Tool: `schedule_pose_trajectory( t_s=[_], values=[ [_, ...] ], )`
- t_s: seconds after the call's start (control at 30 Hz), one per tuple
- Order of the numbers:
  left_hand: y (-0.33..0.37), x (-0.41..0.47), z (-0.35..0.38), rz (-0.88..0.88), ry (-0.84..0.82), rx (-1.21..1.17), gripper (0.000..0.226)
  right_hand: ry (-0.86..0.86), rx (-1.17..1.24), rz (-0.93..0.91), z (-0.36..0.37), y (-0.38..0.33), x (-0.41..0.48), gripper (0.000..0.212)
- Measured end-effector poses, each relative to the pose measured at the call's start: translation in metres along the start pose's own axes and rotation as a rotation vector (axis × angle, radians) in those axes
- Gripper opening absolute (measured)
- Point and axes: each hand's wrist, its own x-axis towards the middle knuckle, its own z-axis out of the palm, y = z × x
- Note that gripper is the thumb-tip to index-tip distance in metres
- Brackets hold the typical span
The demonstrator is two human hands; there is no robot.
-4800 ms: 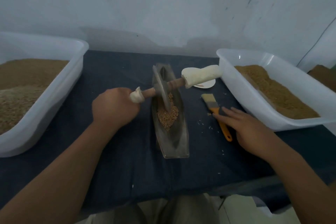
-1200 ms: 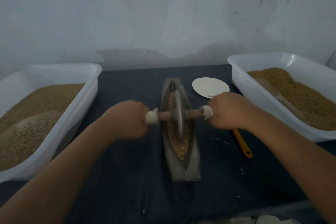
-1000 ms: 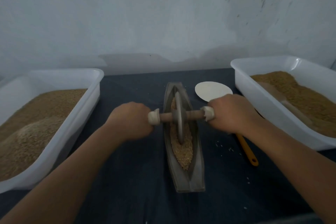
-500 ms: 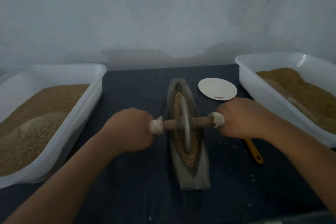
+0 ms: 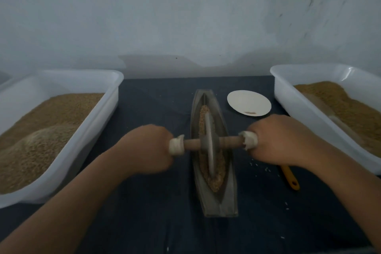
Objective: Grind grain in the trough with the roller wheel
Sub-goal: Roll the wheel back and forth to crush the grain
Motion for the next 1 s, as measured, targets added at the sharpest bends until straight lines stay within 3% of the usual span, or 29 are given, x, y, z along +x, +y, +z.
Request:
schedule_pose_trajectory(
  t_s=[0.13,0.3,0.37,0.47,0.57,0.67,0.83,0.9,1.0],
  values=[
    [0.004,0.022,-0.004,-0.023,0.084,0.074,0.023,0.088,-0.025,0.057,0.009,0.000,0.016,0.028],
    [0.002,0.082,-0.022,-0.126,0.186,0.082,0.031,0.394,-0.067,0.072,0.012,-0.003,0.068,0.043],
    [0.004,0.082,-0.023,-0.118,0.177,0.074,0.031,0.362,-0.045,0.064,0.005,-0.004,0.070,0.042],
    [0.003,0.050,-0.013,-0.055,0.085,0.091,0.021,0.129,0.009,0.069,0.005,0.000,0.046,0.031],
    [-0.002,0.013,0.001,0.025,0.066,0.047,0.025,-0.052,0.058,0.037,0.009,0.008,0.012,0.041],
    [-0.004,0.019,0.002,0.008,0.060,0.033,0.031,0.015,0.025,0.029,0.012,0.010,0.016,0.039],
    [-0.003,0.078,-0.012,-0.145,0.207,0.053,0.052,0.462,-0.074,0.073,0.014,-0.003,0.067,0.040],
    [-0.002,0.085,-0.016,-0.138,0.240,0.060,0.049,0.429,-0.063,0.088,0.010,-0.004,0.075,0.037],
    [0.000,0.070,-0.022,-0.059,0.111,0.093,0.025,0.224,0.011,0.098,0.007,0.000,0.058,0.033]
  ],
)
